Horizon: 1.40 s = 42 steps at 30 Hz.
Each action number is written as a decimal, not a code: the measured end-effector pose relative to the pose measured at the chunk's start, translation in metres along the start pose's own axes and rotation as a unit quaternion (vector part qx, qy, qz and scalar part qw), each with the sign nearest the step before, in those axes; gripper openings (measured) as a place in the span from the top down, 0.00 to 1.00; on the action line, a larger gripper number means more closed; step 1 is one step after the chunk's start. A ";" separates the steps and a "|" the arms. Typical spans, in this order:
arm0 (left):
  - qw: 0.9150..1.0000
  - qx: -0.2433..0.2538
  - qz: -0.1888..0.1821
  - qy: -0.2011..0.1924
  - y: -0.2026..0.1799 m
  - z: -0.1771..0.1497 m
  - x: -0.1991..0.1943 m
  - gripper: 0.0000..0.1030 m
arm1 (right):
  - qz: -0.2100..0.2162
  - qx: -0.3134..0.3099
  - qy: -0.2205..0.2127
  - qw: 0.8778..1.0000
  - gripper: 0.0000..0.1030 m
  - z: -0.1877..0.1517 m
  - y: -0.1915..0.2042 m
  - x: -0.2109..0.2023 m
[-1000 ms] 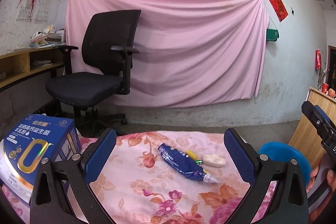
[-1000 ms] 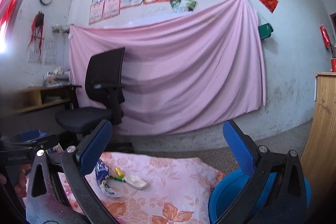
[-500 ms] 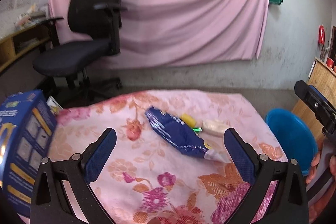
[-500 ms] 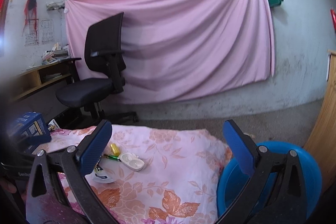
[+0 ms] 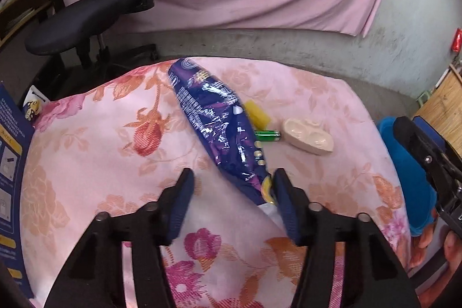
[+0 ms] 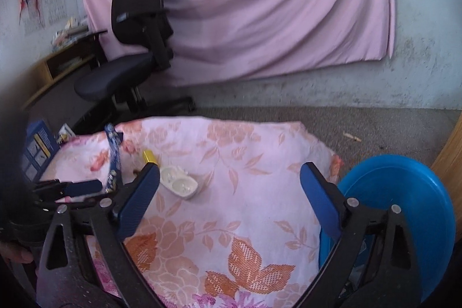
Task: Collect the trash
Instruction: 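Grasp the blue wrapper with the left tool while the right tool grasps the white lens case, then lift the blue wrapper and white lens case off the bedspread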
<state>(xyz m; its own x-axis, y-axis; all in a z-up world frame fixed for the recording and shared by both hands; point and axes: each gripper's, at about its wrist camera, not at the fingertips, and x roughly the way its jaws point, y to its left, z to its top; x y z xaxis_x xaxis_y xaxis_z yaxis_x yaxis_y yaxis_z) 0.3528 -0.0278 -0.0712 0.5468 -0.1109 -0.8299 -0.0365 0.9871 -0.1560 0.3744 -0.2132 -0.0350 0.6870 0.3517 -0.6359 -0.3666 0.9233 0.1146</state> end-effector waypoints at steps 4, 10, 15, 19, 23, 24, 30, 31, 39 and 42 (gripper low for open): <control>1.000 0.013 -0.005 0.000 0.002 0.001 -0.003 0.78 | 0.024 0.003 0.049 0.998 0.00 0.000 -0.001 0.021; 1.000 0.017 -0.012 -0.003 0.018 -0.003 -0.016 0.87 | 0.063 -0.039 0.120 0.990 0.00 0.001 0.019 0.055; 0.999 0.026 0.002 -0.019 0.042 -0.010 -0.030 0.87 | 0.056 -0.103 0.142 0.983 0.02 0.000 0.047 0.074; 1.000 0.018 -0.002 -0.021 0.050 -0.012 -0.034 0.88 | 0.052 -0.113 0.161 0.979 0.14 -0.002 0.050 0.084; 0.999 0.038 0.009 -0.024 0.040 -0.014 -0.034 0.90 | 0.054 -0.111 0.160 0.979 0.33 -0.003 0.048 0.081; 0.999 0.041 0.011 -0.024 0.038 -0.015 -0.034 0.90 | 0.055 -0.109 0.159 0.980 0.40 -0.004 0.046 0.079; 0.999 0.039 0.003 -0.028 0.040 -0.017 -0.033 0.92 | 0.063 -0.099 0.150 0.982 0.48 -0.004 0.044 0.071; 0.999 0.039 0.005 -0.031 0.040 -0.017 -0.035 0.93 | 0.064 -0.101 0.144 0.982 0.48 -0.005 0.046 0.066; 0.996 0.038 -0.009 -0.077 0.027 -0.033 -0.064 0.94 | 0.057 -0.100 0.045 0.992 0.48 -0.019 0.052 0.000; 0.992 0.046 -0.018 -0.119 0.016 -0.039 -0.082 0.94 | 0.055 -0.081 -0.013 0.995 0.48 -0.023 0.042 -0.034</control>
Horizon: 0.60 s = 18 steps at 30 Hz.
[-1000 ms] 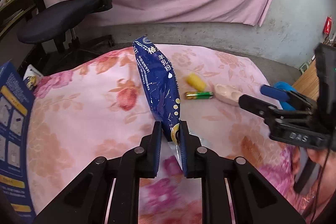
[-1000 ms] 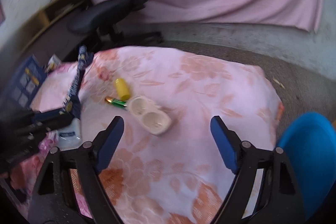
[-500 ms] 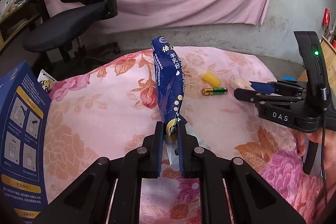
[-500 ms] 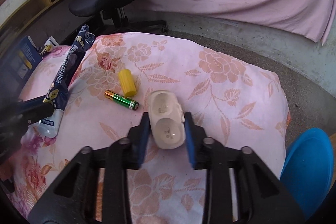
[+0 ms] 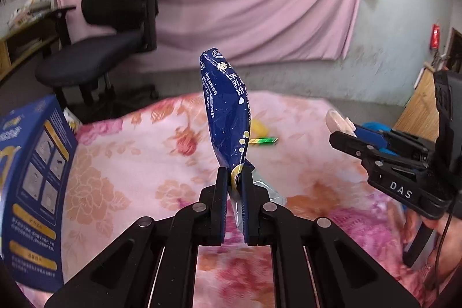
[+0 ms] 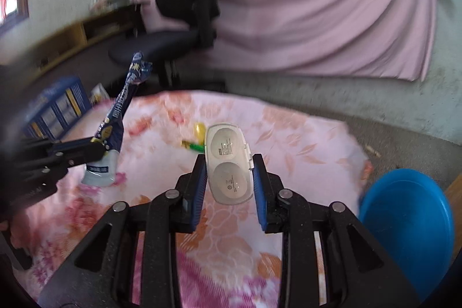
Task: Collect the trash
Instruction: 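Lift the blue wrapper and white lens case off the bedspread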
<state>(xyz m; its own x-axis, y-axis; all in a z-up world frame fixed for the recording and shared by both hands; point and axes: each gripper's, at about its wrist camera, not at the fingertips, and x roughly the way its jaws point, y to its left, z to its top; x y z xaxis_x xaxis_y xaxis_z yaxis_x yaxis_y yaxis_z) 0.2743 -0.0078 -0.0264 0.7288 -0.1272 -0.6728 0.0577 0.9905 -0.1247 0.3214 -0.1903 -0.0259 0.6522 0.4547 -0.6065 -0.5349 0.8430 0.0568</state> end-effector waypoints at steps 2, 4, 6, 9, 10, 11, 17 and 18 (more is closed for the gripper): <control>1.000 0.003 -0.007 -0.025 -0.011 0.003 -0.010 0.94 | -0.006 0.010 -0.042 0.999 0.48 -0.003 -0.006 -0.022; 0.999 0.006 -0.014 -0.049 -0.021 0.006 -0.020 0.94 | -0.021 0.013 -0.078 0.997 0.48 -0.003 -0.011 -0.038; 0.997 0.016 -0.020 -0.074 -0.034 0.011 -0.030 0.94 | -0.039 0.014 -0.120 0.992 0.48 -0.004 -0.016 -0.057; 0.992 0.041 -0.028 -0.113 -0.056 0.019 -0.044 0.94 | -0.066 0.020 -0.170 0.983 0.48 -0.008 -0.023 -0.079; 0.990 0.050 -0.030 -0.127 -0.064 0.021 -0.050 0.94 | -0.075 0.022 -0.185 0.980 0.48 -0.008 -0.025 -0.086; 0.988 0.059 -0.033 -0.140 -0.071 0.024 -0.054 0.94 | -0.082 0.024 -0.197 0.977 0.48 -0.009 -0.027 -0.091; 0.974 0.102 -0.047 -0.196 -0.108 0.038 -0.069 0.94 | -0.122 0.042 -0.274 0.953 0.48 -0.009 -0.045 -0.132; 0.973 0.105 -0.050 -0.200 -0.111 0.038 -0.070 0.94 | -0.128 0.044 -0.282 0.950 0.48 -0.009 -0.048 -0.138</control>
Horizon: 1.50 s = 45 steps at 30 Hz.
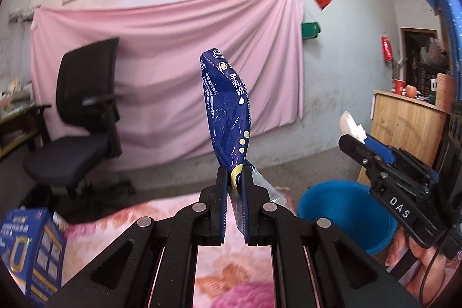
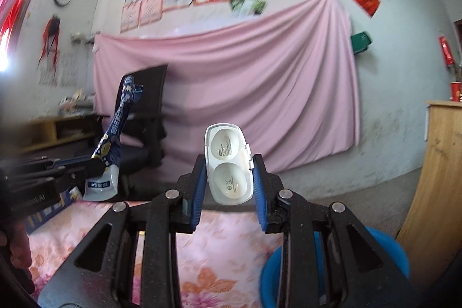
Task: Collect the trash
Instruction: 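Lift the blue wrapper and white lens case off the bedspread, then carry the wrapper and lens case over the blue basin with both tools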
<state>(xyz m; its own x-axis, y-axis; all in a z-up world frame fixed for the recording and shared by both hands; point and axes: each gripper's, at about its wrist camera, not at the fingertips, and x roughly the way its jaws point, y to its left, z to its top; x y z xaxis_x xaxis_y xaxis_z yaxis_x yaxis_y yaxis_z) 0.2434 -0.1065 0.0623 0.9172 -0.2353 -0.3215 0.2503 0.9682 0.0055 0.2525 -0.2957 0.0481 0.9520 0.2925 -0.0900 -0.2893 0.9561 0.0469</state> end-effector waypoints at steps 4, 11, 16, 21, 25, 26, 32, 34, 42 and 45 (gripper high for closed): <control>1.000 0.015 -0.014 -0.020 -0.018 0.009 0.005 0.94 | -0.021 0.009 -0.023 0.999 0.48 0.009 -0.014 -0.009; 0.996 0.056 -0.045 -0.054 -0.054 0.016 0.018 0.94 | -0.060 0.015 -0.044 0.997 0.48 0.016 -0.043 -0.030; 0.993 0.073 -0.072 -0.062 -0.083 0.018 0.032 0.94 | -0.085 0.020 -0.047 0.995 0.48 0.015 -0.061 -0.045; 0.991 0.079 -0.095 -0.057 -0.111 0.015 0.048 0.94 | -0.104 0.030 -0.027 0.994 0.48 0.008 -0.081 -0.045; 0.990 0.081 -0.103 -0.044 -0.130 0.009 0.059 0.94 | -0.116 0.042 -0.002 0.992 0.48 0.003 -0.096 -0.039; 0.990 0.081 -0.106 -0.040 -0.135 0.008 0.063 0.94 | -0.118 0.046 0.003 0.992 0.48 0.001 -0.099 -0.038; 0.990 0.080 -0.115 -0.007 -0.150 -0.001 0.078 0.94 | -0.130 0.079 0.046 0.987 0.48 -0.012 -0.118 -0.030; 0.989 0.080 -0.121 0.012 -0.154 -0.003 0.084 0.94 | -0.132 0.089 0.060 0.985 0.48 -0.017 -0.124 -0.026; 0.985 0.091 -0.133 0.069 -0.167 -0.010 0.106 0.94 | -0.128 0.111 0.102 0.980 0.48 -0.029 -0.137 -0.012; 0.983 0.094 -0.134 0.081 -0.169 -0.011 0.110 0.94 | -0.128 0.115 0.115 0.978 0.48 -0.033 -0.142 -0.006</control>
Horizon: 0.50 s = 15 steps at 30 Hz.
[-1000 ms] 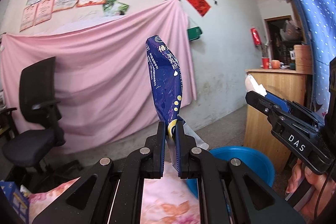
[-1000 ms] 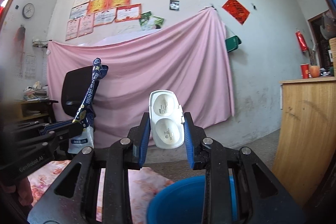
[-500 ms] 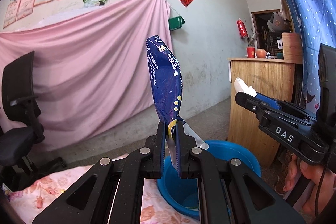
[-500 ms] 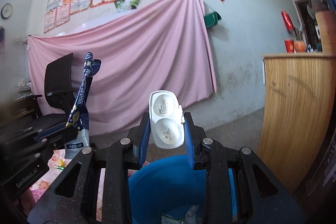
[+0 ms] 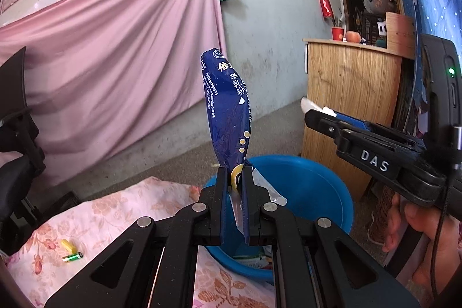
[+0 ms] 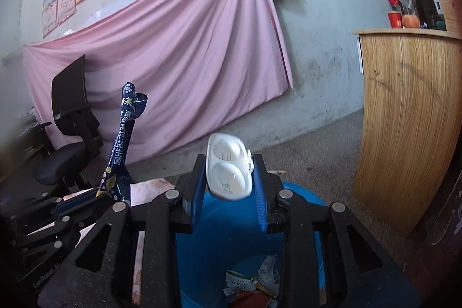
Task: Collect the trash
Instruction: 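Carry the wrapper and lens case over the blue basin with both tools, then open both tools to drop the wrapper and lens case into the basin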
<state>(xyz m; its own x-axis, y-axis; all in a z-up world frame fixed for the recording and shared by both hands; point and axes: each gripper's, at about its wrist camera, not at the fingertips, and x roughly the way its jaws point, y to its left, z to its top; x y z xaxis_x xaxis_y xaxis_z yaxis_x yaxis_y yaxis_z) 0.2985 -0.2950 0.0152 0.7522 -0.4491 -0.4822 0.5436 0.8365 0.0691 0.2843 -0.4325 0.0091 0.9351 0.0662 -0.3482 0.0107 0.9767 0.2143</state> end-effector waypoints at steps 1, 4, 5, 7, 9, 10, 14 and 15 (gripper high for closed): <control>1.000 0.000 -0.001 0.005 0.000 -0.001 0.001 0.94 | 0.000 0.002 0.002 1.000 0.48 0.000 -0.001 0.002; 1.000 -0.004 -0.007 0.020 0.000 -0.001 0.006 0.93 | 0.000 0.007 0.008 1.000 0.48 -0.001 -0.005 0.006; 1.000 -0.007 -0.010 0.028 0.000 0.000 0.010 0.93 | 0.000 0.007 0.010 1.000 0.48 -0.001 -0.005 0.007; 0.999 -0.013 -0.017 0.045 0.004 -0.005 0.012 0.93 | -0.001 0.009 0.015 1.000 0.47 -0.002 -0.006 0.009; 0.998 -0.020 -0.020 0.060 0.006 -0.006 0.017 0.93 | -0.003 0.011 0.019 1.000 0.47 -0.002 -0.008 0.011; 0.997 -0.022 -0.022 0.067 0.006 -0.007 0.018 0.93 | -0.003 0.012 0.018 1.000 0.47 -0.002 -0.008 0.011; 0.994 -0.036 -0.033 0.098 0.009 -0.009 0.028 0.82 | -0.004 0.012 0.019 1.000 0.47 -0.001 -0.010 0.011; 0.994 -0.040 -0.033 0.101 0.010 -0.009 0.028 0.76 | -0.005 0.012 0.020 1.000 0.47 -0.001 -0.010 0.012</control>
<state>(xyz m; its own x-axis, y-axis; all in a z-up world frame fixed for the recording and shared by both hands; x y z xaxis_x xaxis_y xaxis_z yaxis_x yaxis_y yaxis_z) 0.3215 -0.2968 -0.0055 0.6217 -0.4385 -0.6490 0.5521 0.8331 -0.0339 0.2946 -0.4417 0.0017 0.9201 0.0655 -0.3861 0.0285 0.9721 0.2330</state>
